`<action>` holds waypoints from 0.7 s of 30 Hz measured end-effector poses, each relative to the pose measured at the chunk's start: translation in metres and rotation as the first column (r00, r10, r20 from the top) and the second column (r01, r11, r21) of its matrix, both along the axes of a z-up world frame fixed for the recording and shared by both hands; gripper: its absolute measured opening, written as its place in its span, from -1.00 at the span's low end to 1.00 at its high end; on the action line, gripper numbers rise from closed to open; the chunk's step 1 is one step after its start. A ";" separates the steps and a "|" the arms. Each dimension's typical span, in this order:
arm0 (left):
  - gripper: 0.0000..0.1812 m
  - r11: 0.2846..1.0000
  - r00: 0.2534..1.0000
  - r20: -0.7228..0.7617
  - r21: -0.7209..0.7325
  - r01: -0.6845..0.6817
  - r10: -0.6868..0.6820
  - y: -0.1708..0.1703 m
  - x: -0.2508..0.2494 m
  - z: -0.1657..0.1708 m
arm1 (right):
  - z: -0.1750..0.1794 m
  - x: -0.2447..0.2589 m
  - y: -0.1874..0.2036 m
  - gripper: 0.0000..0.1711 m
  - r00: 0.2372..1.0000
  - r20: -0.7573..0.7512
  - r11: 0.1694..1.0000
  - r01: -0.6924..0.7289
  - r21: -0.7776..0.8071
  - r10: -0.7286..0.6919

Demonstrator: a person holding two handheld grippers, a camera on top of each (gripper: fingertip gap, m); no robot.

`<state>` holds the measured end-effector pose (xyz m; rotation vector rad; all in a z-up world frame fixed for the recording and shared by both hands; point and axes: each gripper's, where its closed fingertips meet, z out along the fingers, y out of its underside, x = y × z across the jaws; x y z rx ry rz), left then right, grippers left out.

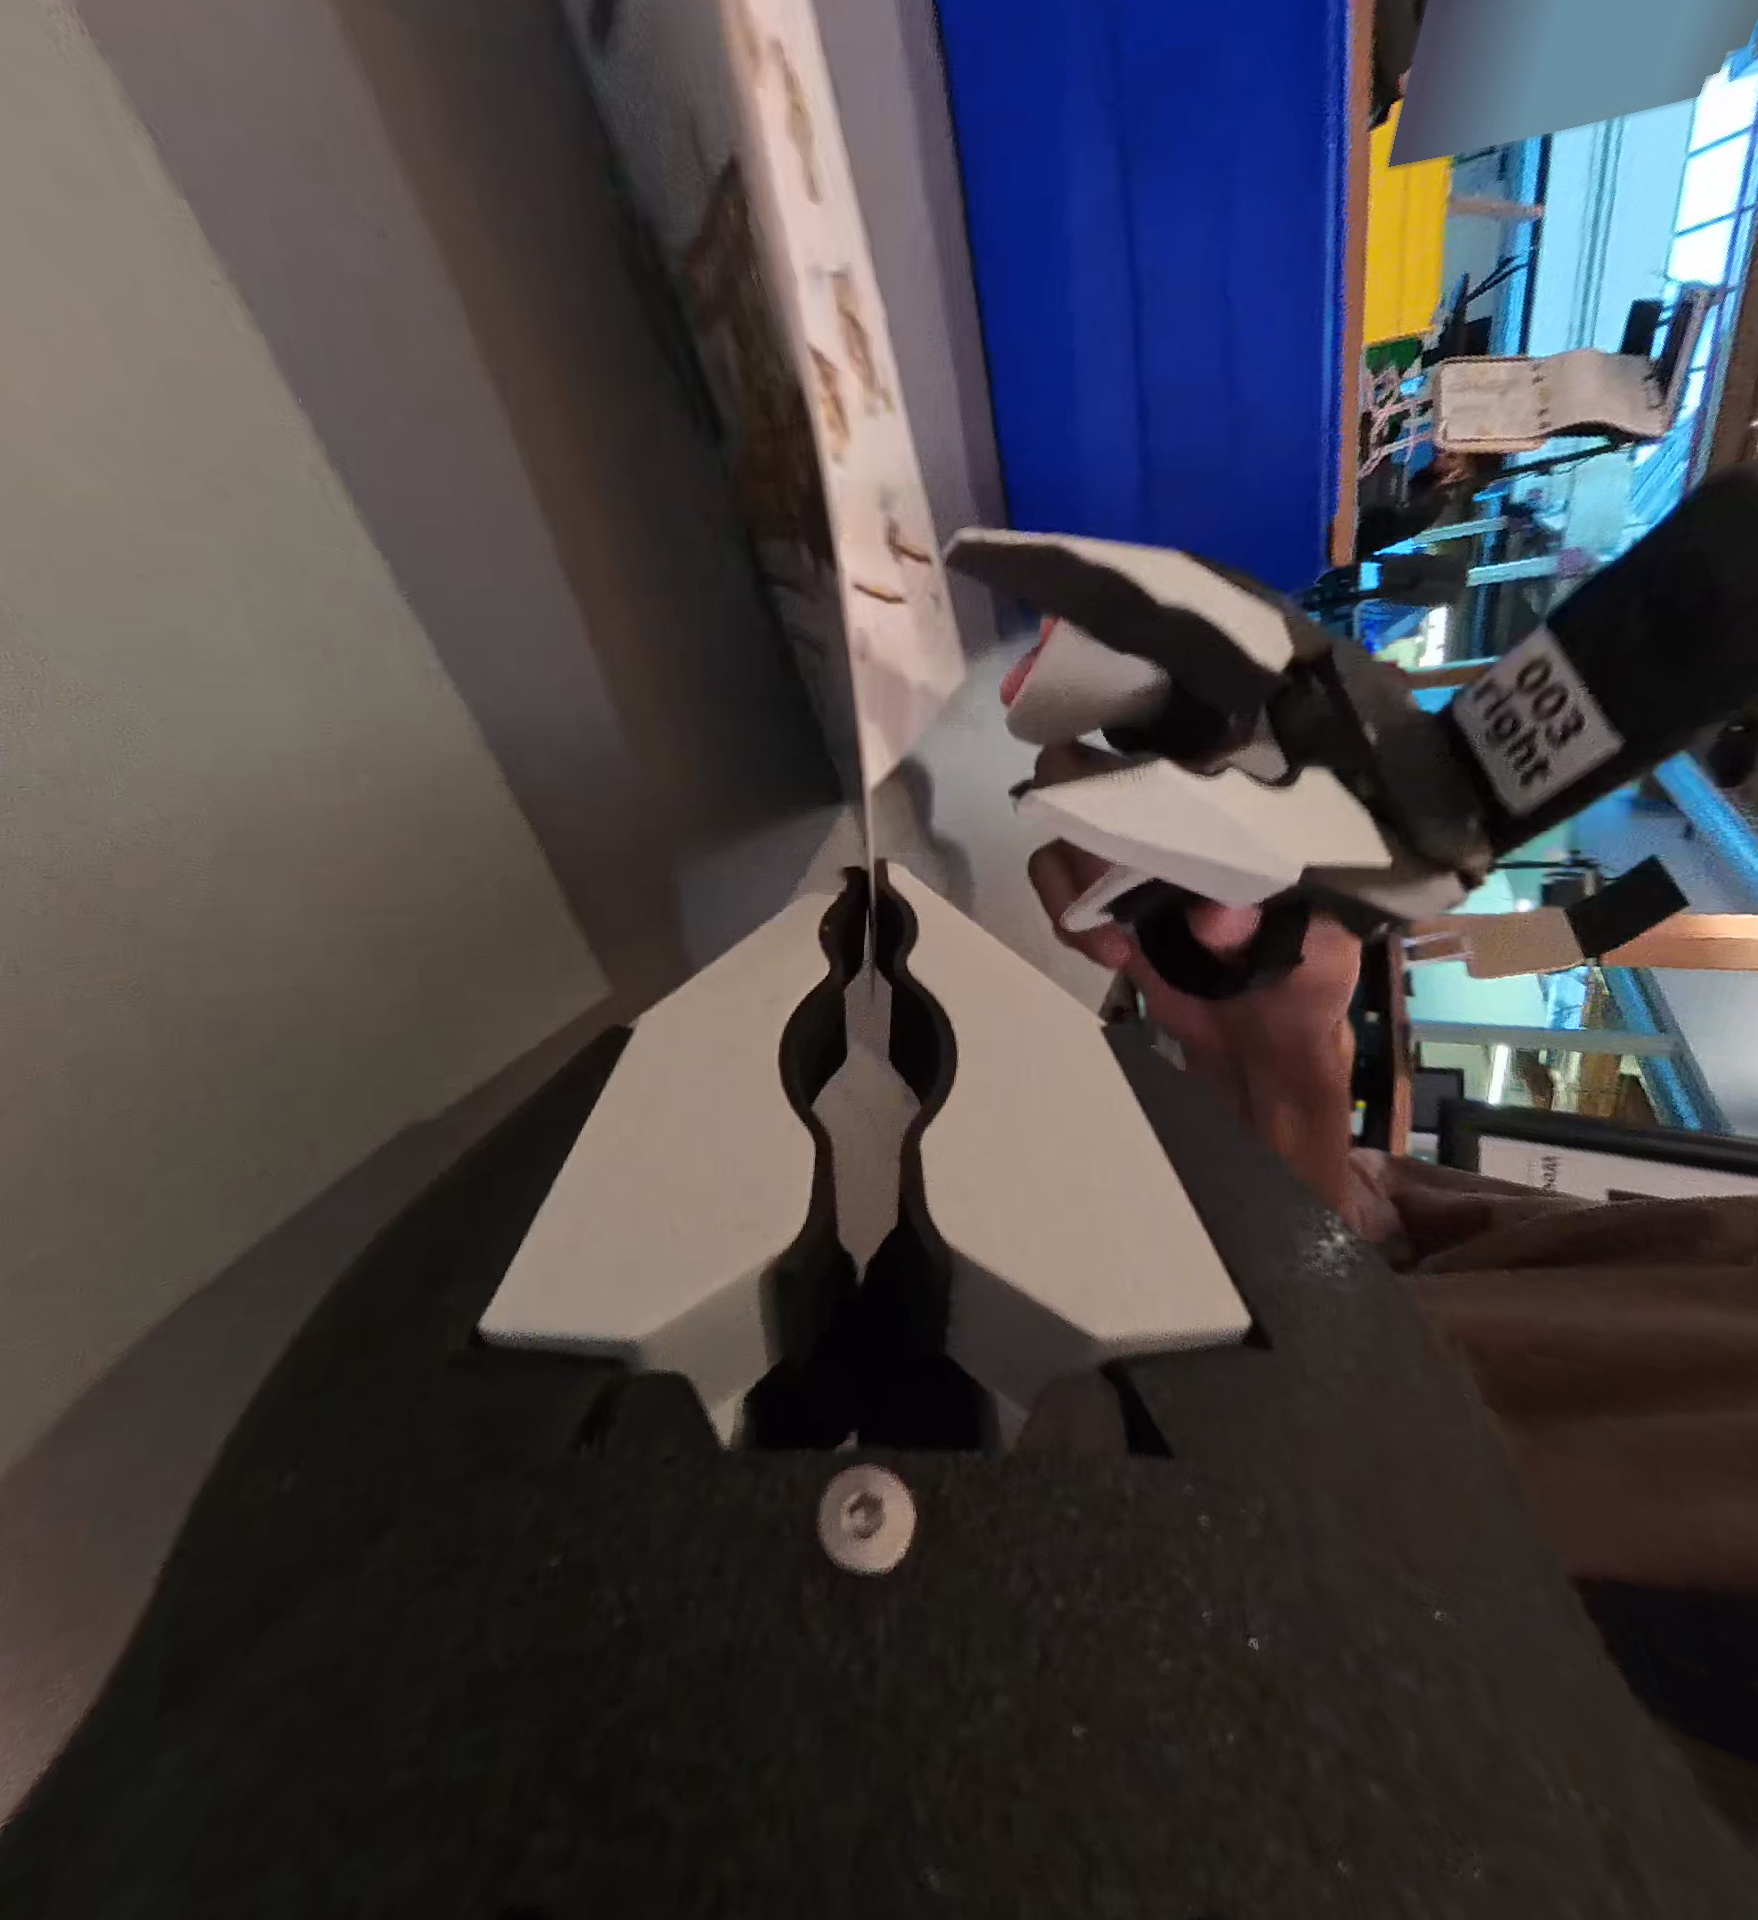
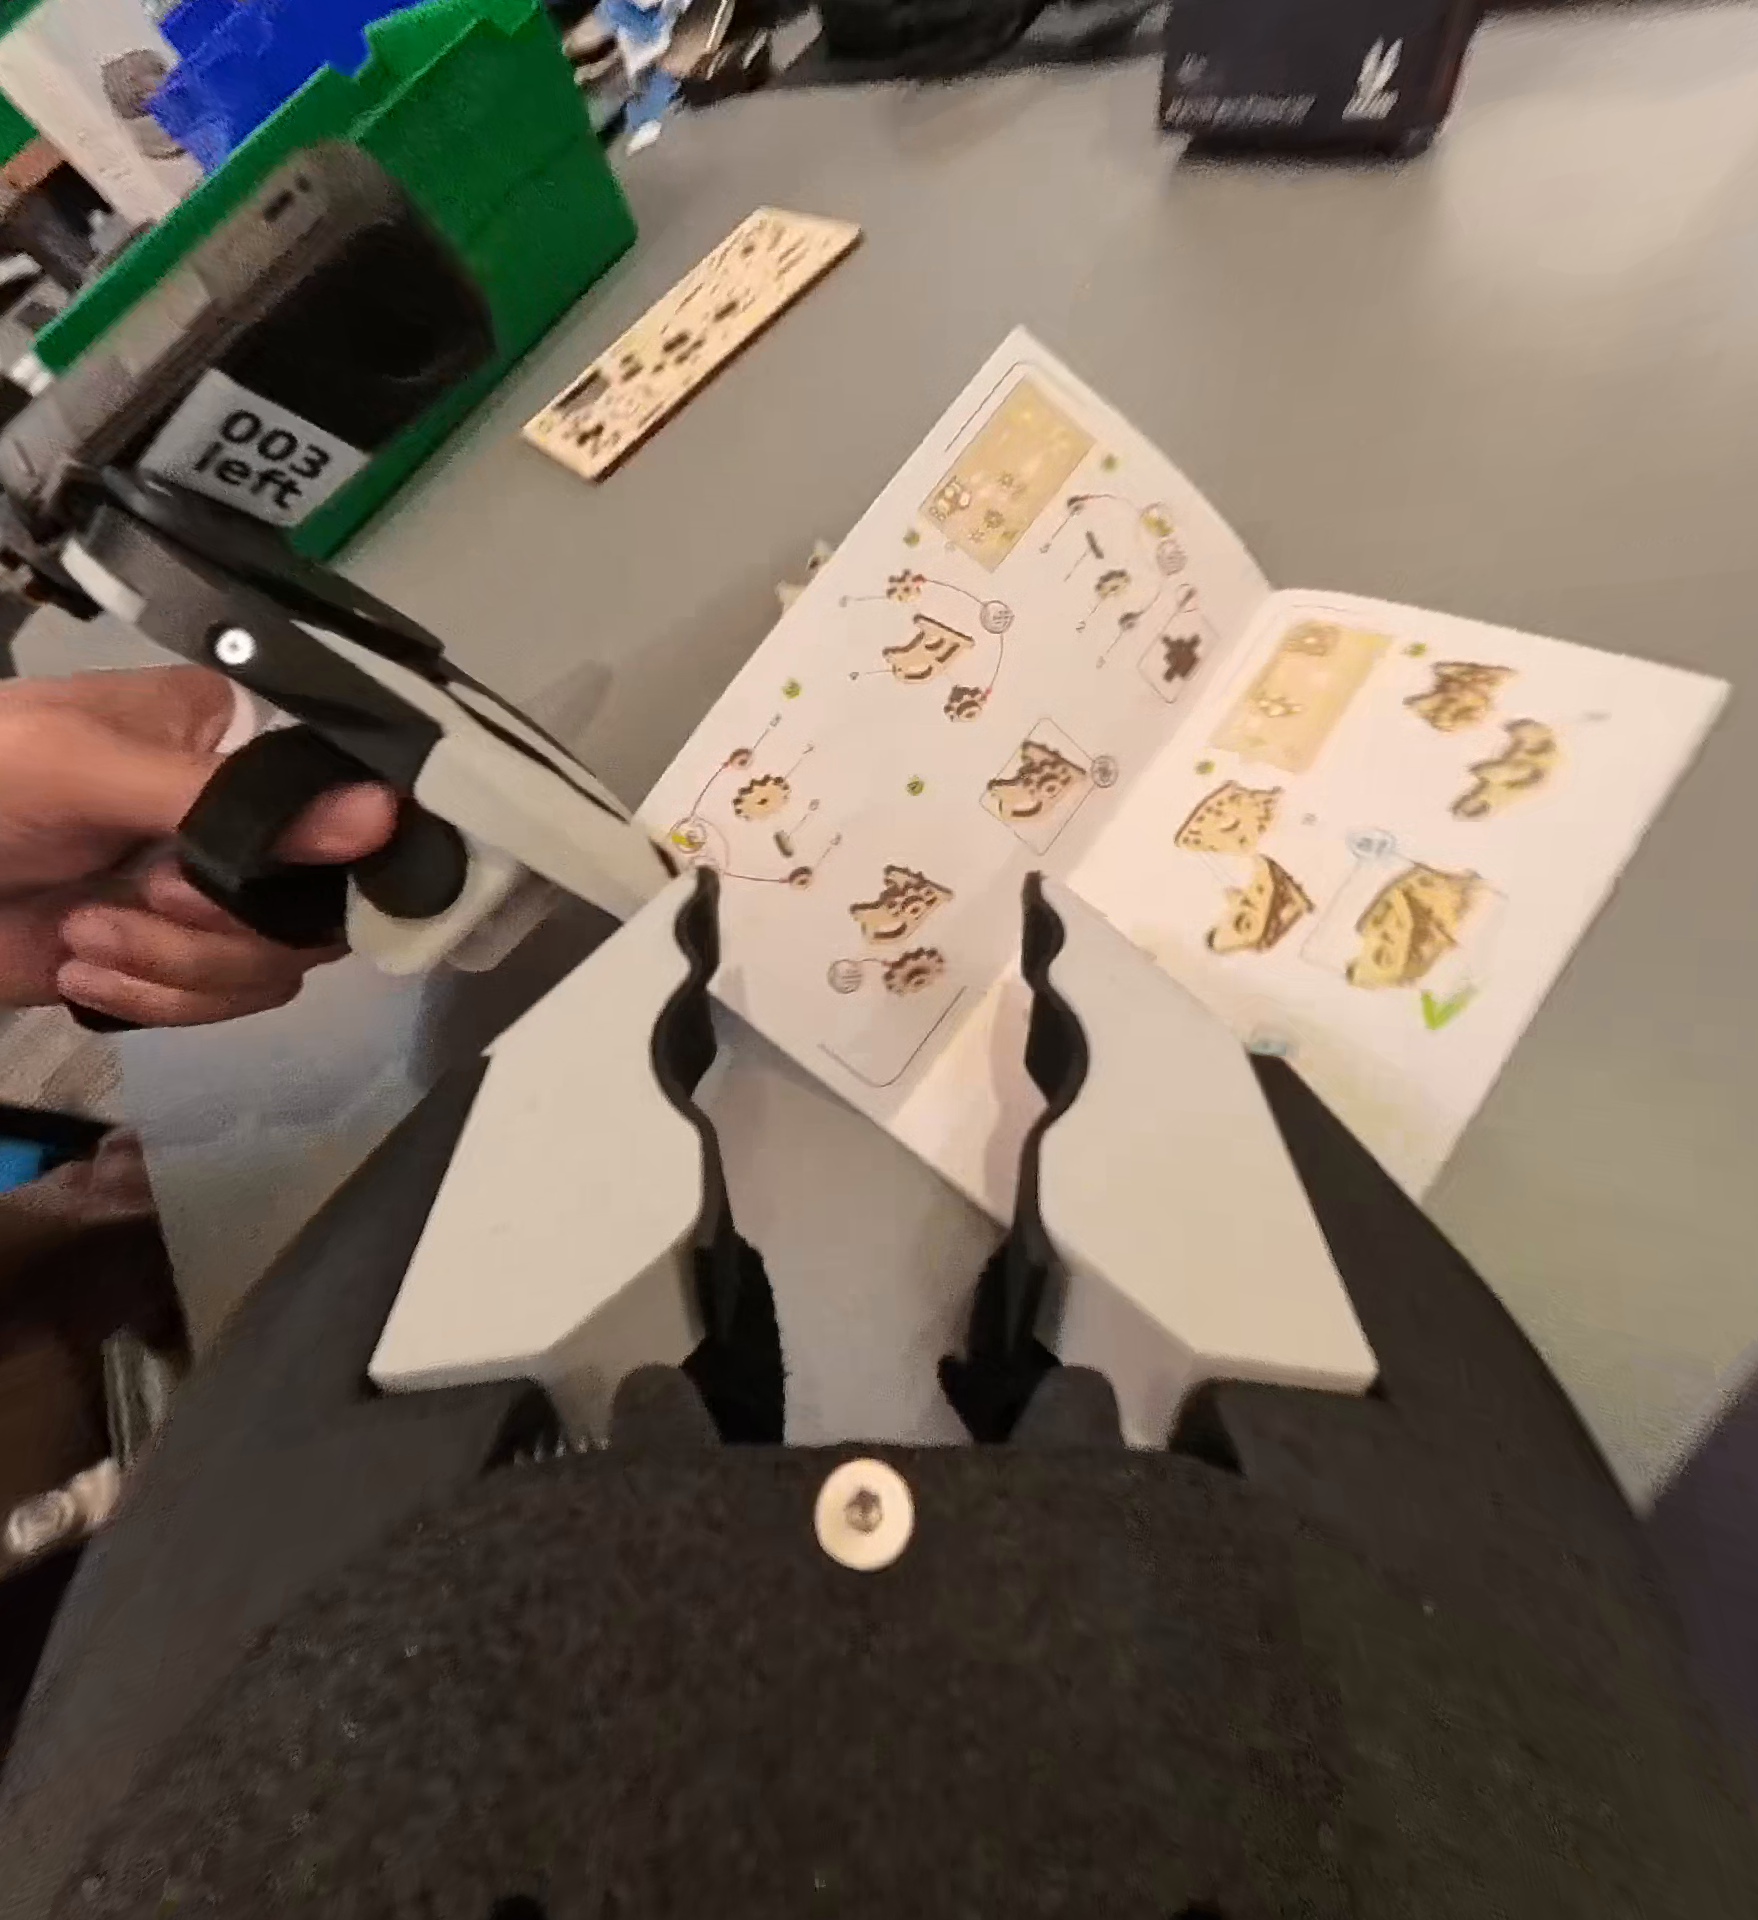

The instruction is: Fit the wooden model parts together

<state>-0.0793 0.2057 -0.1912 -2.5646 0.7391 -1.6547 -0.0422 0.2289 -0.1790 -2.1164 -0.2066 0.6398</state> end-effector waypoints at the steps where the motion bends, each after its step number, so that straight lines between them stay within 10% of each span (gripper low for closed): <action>1: -1.00 1.000 1.000 -0.013 0.008 0.005 -0.005 -0.005 -0.006 -0.004 | -0.004 -0.001 -0.002 -0.32 1.000 0.012 1.000 -0.020 -0.010 0.020; 10: -0.90 0.991 0.992 -0.091 0.097 0.097 -0.088 -0.033 -0.046 -0.020 | -0.045 -0.034 -0.013 -0.26 0.869 0.434 0.970 -0.232 -0.068 0.239; 21: -0.71 0.773 0.966 -0.046 0.591 0.232 -0.254 -0.021 -0.074 0.008 | -0.046 -0.035 -0.014 -0.29 0.874 0.431 0.973 -0.221 -0.058 0.224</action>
